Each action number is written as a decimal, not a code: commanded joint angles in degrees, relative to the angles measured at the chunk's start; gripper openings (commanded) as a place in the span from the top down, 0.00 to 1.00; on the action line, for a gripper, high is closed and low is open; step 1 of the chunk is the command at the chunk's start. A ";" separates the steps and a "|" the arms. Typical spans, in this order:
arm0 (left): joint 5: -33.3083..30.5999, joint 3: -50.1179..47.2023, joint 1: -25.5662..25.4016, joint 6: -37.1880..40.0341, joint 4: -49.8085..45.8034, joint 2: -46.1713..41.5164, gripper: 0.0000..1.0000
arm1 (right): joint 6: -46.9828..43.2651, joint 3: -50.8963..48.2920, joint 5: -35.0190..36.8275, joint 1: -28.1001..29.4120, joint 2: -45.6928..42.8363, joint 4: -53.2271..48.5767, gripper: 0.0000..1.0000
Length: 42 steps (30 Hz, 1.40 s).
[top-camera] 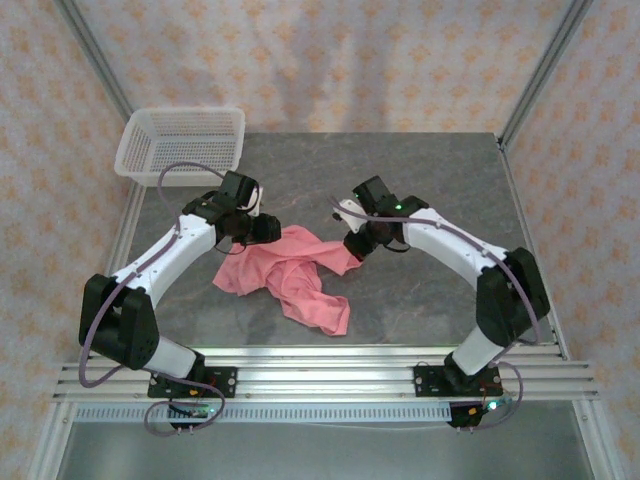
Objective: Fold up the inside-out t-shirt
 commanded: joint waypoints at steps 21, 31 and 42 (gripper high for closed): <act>-3.77 -0.58 -17.93 46.39 17.54 4.87 0.58 | 3.61 -5.23 -15.41 -0.03 -12.65 -4.76 1.00; 4.19 2.24 -17.90 49.99 12.54 5.84 0.67 | 3.54 -5.25 -12.00 -0.02 -11.07 -4.92 1.00; 8.83 -4.43 -17.94 49.59 8.17 -1.68 0.66 | 2.70 -4.56 -11.39 -0.02 -11.08 -5.10 1.00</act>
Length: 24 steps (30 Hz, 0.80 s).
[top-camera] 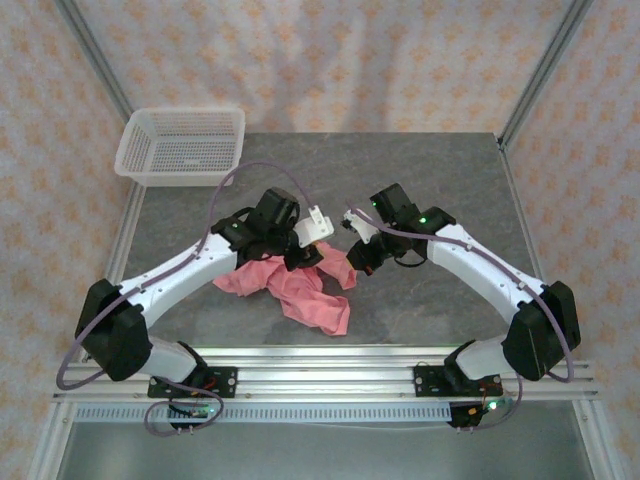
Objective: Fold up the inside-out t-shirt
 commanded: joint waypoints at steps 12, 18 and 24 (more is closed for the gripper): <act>-6.14 -4.79 -2.37 -4.46 12.11 6.68 0.62 | 1.45 -1.21 1.19 -0.24 -2.83 1.14 1.00; -11.70 -4.97 -2.38 -6.72 17.52 7.82 0.69 | 1.91 -2.85 0.06 -0.25 -4.56 1.74 1.00; -9.48 -2.86 -2.37 -9.19 18.70 8.53 1.00 | 3.00 -3.56 -1.57 -0.16 -3.75 2.43 1.00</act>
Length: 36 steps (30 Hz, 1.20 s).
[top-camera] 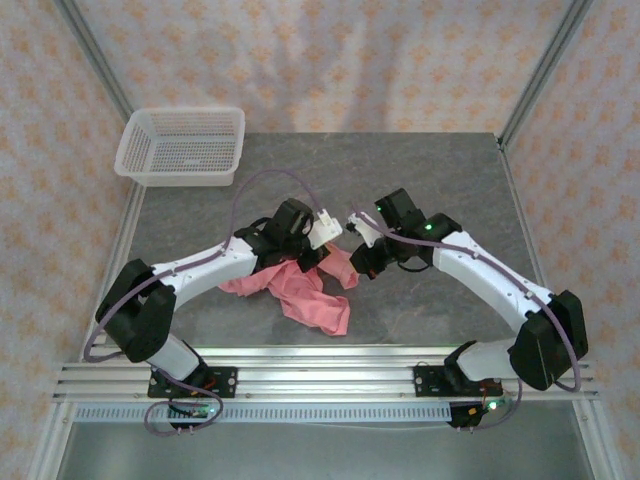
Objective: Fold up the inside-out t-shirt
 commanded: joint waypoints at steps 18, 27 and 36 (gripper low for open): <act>-0.23 1.86 -0.02 -3.83 3.30 0.55 1.00 | 22.91 -13.32 17.51 1.77 -8.26 24.09 0.43; -0.80 3.80 0.08 -5.10 1.68 1.64 1.00 | 21.27 -15.12 30.39 11.84 -3.76 27.74 0.32; 2.80 5.74 0.92 -10.52 1.73 3.93 1.00 | 32.29 -23.47 53.42 16.90 1.56 49.04 0.20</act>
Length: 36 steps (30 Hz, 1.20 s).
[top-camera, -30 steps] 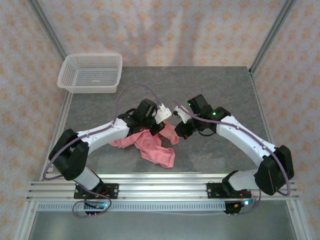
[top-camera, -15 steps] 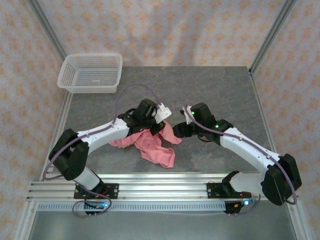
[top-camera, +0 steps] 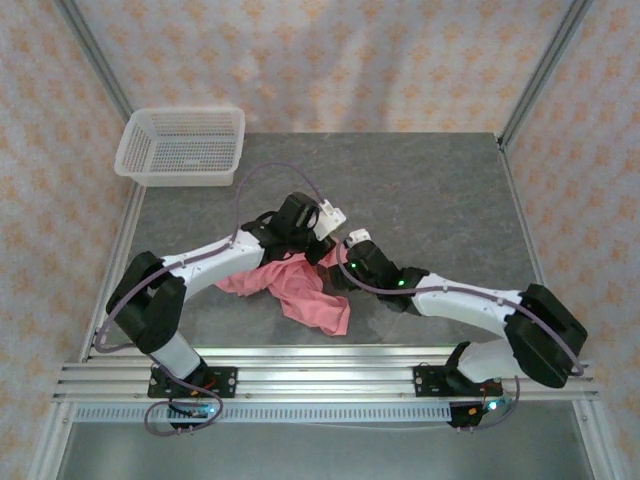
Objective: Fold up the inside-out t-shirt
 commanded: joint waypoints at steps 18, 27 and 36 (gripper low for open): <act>5.25 -0.52 4.04 -6.94 3.06 -1.38 1.00 | 7.17 7.60 2.51 -1.10 14.65 7.36 0.23; 4.19 -1.00 4.18 -5.10 0.35 -2.34 1.00 | 7.37 2.79 -2.63 -4.11 5.17 2.99 0.71; 2.75 -1.89 4.85 -9.00 1.63 -5.45 0.68 | 5.15 4.19 -19.40 -8.03 3.30 -1.74 1.00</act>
